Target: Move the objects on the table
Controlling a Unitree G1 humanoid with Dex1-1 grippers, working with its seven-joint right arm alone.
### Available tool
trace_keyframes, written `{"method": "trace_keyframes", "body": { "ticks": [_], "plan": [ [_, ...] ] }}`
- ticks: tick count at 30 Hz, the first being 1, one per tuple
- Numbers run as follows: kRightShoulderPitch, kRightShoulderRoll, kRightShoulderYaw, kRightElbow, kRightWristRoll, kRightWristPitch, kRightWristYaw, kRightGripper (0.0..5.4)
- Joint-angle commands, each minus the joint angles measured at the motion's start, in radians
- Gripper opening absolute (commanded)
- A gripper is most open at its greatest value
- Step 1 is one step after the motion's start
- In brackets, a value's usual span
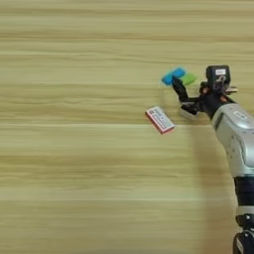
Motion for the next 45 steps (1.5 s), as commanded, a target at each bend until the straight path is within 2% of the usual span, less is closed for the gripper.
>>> {"method": "trace_keyframes", "body": {
  "ticks": [1,8,23,36,45],
  "plan": [
    [-0.084,-0.036,-0.009,-0.011,-0.017,-0.024,-0.027,5.38],
    [-0.079,-0.045,0.020,0.008,-0.031,0.000,-0.009,5.38],
    [-0.080,-0.059,0.036,0.022,-0.057,0.110,-0.028,5.38],
    [-0.050,-0.073,0.056,-0.005,-0.059,0.188,-0.006,5.38],
    [-0.054,-0.069,0.044,-0.001,-0.034,0.247,0.022,5.38]
  ]
}}
